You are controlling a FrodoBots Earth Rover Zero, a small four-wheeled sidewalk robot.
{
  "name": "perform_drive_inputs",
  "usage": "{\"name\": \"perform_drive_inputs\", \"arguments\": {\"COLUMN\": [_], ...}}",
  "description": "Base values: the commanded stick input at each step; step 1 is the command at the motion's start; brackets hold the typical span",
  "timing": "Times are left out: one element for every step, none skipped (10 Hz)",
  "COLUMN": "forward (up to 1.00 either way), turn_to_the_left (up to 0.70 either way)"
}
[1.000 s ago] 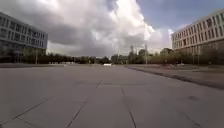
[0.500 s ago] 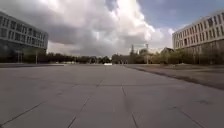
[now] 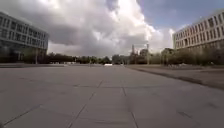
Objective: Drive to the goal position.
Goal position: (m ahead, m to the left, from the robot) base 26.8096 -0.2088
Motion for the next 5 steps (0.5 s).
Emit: {"name": "perform_drive_inputs", "arguments": {"forward": [0.45, 0.45, 0.45, 0.45, 0.45], "turn_to_the_left": [0.0, 0.0, 0.0, 0.0, 0.0]}}
